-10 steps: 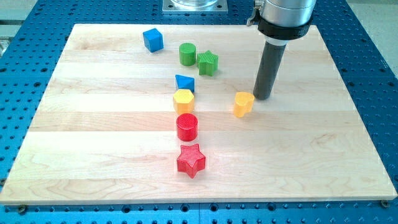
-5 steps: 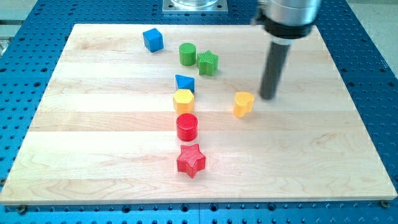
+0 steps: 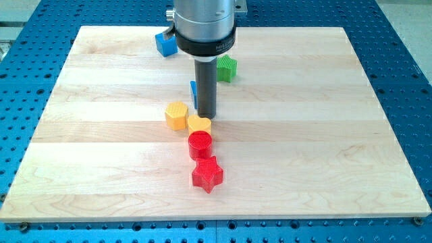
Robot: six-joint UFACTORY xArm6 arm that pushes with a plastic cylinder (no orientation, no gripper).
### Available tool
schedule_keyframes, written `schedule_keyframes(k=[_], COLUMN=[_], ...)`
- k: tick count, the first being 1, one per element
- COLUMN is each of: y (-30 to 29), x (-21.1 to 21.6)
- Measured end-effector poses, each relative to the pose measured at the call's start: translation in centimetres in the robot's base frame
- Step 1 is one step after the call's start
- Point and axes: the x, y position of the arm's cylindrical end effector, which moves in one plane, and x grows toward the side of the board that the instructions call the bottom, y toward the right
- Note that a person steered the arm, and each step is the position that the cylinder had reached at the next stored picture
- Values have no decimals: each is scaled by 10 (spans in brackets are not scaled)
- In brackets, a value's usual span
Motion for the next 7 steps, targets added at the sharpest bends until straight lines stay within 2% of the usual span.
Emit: schedule_keyframes(k=[1, 2, 4, 6, 7], y=[23, -18, -51, -75, -75], x=[48, 57, 30, 72, 74])
